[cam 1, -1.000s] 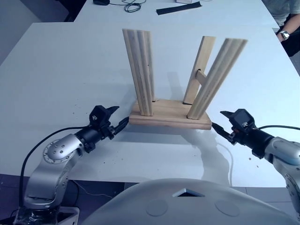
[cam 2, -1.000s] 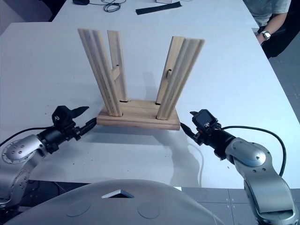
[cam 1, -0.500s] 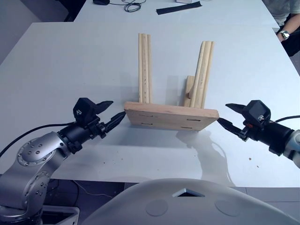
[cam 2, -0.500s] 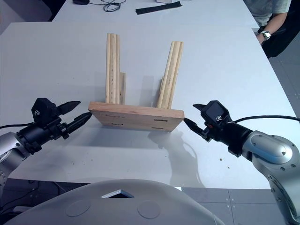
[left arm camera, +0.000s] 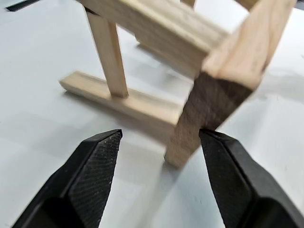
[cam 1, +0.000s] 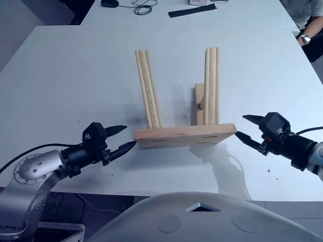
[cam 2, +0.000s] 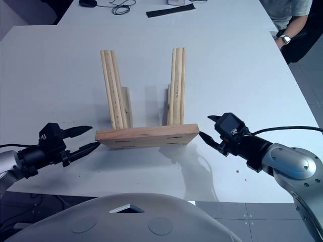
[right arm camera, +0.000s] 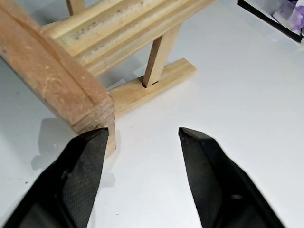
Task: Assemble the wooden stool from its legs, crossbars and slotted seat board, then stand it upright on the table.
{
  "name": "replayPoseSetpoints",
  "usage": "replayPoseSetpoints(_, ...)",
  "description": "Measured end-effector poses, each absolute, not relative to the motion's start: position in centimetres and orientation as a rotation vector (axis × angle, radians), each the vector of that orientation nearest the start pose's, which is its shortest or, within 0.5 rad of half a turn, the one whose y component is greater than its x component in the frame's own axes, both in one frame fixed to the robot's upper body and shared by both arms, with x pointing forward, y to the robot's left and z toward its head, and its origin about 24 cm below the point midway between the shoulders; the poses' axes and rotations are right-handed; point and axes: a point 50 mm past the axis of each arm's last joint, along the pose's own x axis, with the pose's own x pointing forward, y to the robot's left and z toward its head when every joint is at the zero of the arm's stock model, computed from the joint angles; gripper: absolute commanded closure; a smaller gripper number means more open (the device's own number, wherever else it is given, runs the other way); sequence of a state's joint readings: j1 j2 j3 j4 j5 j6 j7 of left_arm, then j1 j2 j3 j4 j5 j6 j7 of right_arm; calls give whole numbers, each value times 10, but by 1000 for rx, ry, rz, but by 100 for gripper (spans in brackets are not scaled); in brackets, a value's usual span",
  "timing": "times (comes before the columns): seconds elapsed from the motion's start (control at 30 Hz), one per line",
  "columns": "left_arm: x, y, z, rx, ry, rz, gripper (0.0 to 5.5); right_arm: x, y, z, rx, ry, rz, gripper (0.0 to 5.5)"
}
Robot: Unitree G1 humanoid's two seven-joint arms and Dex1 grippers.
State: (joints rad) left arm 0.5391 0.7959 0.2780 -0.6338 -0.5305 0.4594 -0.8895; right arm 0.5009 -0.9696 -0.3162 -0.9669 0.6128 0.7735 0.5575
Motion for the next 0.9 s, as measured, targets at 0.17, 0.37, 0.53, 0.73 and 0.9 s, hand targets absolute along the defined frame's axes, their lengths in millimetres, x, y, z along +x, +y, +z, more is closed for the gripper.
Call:
replayPoseSetpoints(0.17,153,245,78,279,477,-932,245,142,-217,118,-369,576,822,276)
replayPoseSetpoints(0.37,144,231,43,363,498,-1029,245,155,-217,77,-383,609,811,276)
replayPoseSetpoints(0.53,151,224,32,399,421,-1027,245,148,-202,55,-381,628,865,276)
replayPoseSetpoints(0.73,163,218,28,416,365,-992,245,144,-196,47,-390,627,867,276)
replayPoseSetpoints(0.9,153,207,26,398,362,-1033,245,144,-193,46,-395,620,865,276)
